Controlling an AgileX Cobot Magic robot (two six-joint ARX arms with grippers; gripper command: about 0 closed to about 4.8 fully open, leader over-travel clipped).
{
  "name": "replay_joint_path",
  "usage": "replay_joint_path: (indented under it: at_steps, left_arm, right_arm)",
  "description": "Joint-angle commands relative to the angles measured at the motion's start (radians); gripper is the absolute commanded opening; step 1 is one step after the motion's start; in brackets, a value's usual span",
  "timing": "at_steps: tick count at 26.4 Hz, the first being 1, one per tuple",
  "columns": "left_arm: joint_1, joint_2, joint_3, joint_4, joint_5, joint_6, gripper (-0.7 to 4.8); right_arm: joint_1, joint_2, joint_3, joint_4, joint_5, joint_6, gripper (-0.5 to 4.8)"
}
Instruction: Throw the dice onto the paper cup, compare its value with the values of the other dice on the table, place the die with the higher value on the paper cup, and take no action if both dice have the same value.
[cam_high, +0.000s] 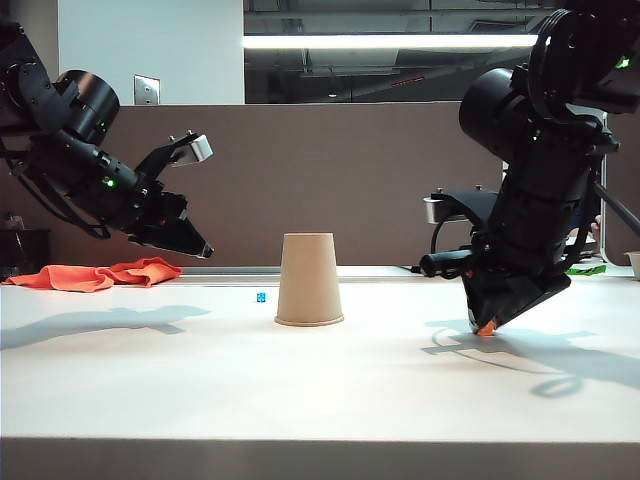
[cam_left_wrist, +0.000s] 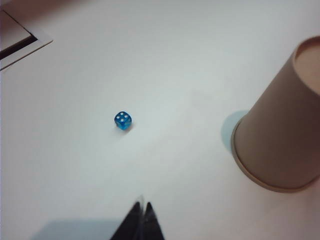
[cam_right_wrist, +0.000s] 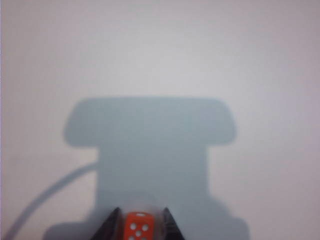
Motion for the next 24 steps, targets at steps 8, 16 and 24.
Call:
replay_joint_path:
  at_steps: [8,16,24]
  left_arm:
    - [-0.002,-0.005,0.001,0.006,0.005,-0.010,-0.06]
    - [-0.002,-0.005,0.001,0.006,0.005,-0.010,-0.05]
    - [-0.002,-0.004,0.001,0.006,0.005,-0.010,-0.05]
  right_arm:
    - [0.002,-0.003,0.000,-0.014,0.005,0.004,0.71]
    - [0.002,-0.003,0.000,-0.001,-0.010,0.004,0.39]
    - [0.002,-0.009,0.039,0.013,-0.011,0.004,0.39]
